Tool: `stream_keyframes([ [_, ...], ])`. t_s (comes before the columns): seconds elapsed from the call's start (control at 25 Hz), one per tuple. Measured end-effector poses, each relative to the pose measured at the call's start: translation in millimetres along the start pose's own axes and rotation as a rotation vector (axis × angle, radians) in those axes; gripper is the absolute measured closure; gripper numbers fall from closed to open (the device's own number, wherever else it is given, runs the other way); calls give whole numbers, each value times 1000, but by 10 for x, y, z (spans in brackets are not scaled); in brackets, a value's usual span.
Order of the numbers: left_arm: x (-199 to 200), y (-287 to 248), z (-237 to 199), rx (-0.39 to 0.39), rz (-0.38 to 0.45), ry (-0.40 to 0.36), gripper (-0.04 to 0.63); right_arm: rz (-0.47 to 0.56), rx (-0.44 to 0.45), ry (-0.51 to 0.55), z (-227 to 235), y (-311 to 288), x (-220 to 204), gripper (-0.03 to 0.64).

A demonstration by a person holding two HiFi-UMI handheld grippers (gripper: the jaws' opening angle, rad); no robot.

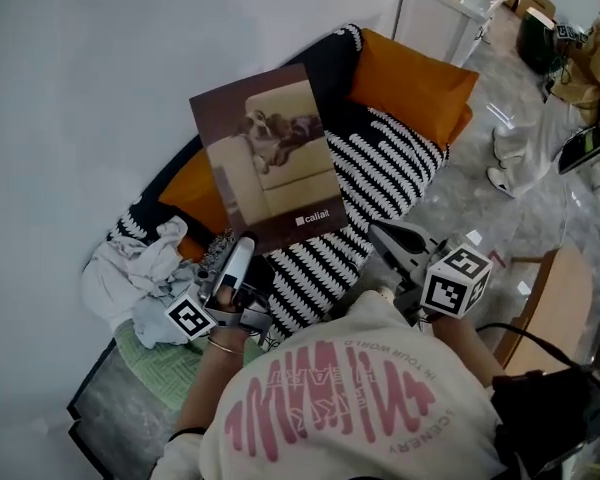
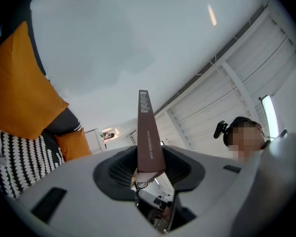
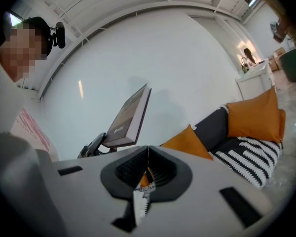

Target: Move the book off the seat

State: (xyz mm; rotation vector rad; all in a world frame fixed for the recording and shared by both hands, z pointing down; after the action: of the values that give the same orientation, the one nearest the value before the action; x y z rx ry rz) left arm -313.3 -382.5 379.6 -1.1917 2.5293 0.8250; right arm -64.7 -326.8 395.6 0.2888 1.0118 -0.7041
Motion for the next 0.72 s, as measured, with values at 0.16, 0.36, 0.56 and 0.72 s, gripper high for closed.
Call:
stream_keyframes([
  [0.16, 298, 101, 181, -206, 9, 78, 437, -2, -158, 179, -703, 22, 357, 606],
  [0.36, 647, 126, 471, -242, 15, 157, 437, -35, -256, 210, -1272, 5, 720, 606],
  [0.56, 444, -250, 557, -257, -42, 187, 437, 17, -357, 176, -1222, 543, 763, 606],
  [0.72, 144, -537, 714, -298, -112, 237, 437, 56, -469, 139, -1263, 1092, 756, 606],
])
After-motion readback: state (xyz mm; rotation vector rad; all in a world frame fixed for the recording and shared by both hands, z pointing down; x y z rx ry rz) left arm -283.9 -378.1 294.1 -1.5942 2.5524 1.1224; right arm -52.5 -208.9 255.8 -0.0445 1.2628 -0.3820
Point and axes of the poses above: the fingertips, and each gripper's own axes: y backward along the fingers, z to its right, x out of its top, the point moved 5 cm from there along y, backward along the fingers, and after that the axes turned 4 degrees about x, right-handed, at the moved point
